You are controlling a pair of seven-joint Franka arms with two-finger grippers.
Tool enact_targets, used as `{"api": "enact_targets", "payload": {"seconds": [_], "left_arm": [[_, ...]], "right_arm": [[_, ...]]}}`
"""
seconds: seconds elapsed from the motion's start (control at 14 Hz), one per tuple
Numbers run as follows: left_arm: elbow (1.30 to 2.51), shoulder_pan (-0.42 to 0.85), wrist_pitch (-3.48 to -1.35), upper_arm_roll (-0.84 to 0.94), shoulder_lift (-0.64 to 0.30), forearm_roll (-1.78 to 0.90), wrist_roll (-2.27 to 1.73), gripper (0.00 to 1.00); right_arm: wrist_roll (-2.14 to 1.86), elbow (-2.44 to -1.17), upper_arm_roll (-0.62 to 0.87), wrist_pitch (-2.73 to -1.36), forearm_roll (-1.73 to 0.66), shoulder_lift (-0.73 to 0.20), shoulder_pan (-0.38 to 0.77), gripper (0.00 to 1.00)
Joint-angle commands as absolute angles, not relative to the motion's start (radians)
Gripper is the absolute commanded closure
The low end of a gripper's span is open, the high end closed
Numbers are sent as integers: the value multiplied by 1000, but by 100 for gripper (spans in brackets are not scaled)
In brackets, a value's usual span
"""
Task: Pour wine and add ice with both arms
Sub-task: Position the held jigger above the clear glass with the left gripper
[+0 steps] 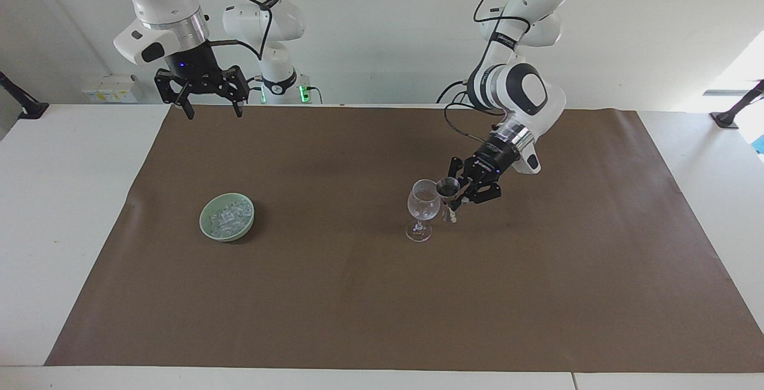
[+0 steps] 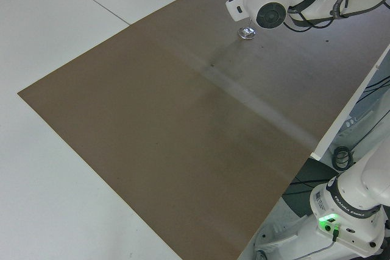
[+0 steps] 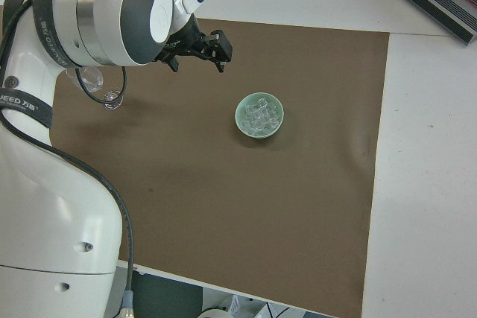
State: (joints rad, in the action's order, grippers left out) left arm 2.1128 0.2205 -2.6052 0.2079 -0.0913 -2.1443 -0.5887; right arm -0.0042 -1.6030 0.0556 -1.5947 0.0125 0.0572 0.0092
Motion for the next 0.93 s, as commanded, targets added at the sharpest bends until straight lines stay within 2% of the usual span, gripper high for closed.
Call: {"api": "enact_targets", "payload": {"seconds": [0.0,0.86], "left_arm": [[2092,238,-2628,193,-100,-2158,-520,100],[2097,210,-2560,193,-94,-2077,-396,100]], "right_arm": [[-28,-1609,58,-1582,-11,69,0,0],[-28,-1609,58,-1582,-11,69,0,0]]}}
